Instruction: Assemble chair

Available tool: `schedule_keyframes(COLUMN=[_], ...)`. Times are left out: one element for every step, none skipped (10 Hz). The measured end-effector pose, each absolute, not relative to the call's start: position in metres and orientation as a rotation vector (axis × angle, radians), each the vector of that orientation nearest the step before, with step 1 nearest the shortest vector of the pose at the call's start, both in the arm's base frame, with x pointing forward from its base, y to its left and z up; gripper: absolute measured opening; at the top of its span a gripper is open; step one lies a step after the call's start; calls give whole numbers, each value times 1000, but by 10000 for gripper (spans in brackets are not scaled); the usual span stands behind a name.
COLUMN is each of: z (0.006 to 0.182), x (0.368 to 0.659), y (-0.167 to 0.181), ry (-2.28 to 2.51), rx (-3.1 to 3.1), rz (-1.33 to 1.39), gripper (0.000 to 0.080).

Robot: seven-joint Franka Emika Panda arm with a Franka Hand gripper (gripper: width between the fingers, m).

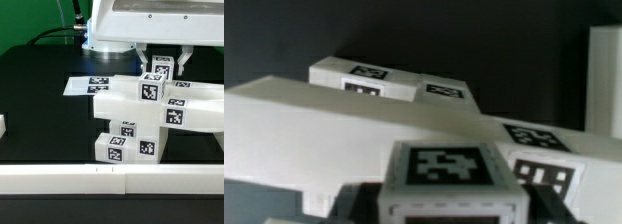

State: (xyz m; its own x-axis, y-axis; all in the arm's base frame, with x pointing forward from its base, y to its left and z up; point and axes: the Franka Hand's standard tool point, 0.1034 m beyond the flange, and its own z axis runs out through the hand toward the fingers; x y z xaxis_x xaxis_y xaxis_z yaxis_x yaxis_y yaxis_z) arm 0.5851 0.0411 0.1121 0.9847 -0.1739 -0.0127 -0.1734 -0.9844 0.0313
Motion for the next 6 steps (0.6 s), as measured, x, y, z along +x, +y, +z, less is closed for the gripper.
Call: schedule_keyframes(z=[112,112,112,112,112,112], x=[585,585,585,585,585,585], y=[41,41,41,41,42,42], ry=[-312,-418,-486,-595,-712,-803], rx=[3096,3083,3073,3053,3028,3005], rz=[-23,-22,-21,-19,-17,-16], gripper=[271,271,271,271,271,271])
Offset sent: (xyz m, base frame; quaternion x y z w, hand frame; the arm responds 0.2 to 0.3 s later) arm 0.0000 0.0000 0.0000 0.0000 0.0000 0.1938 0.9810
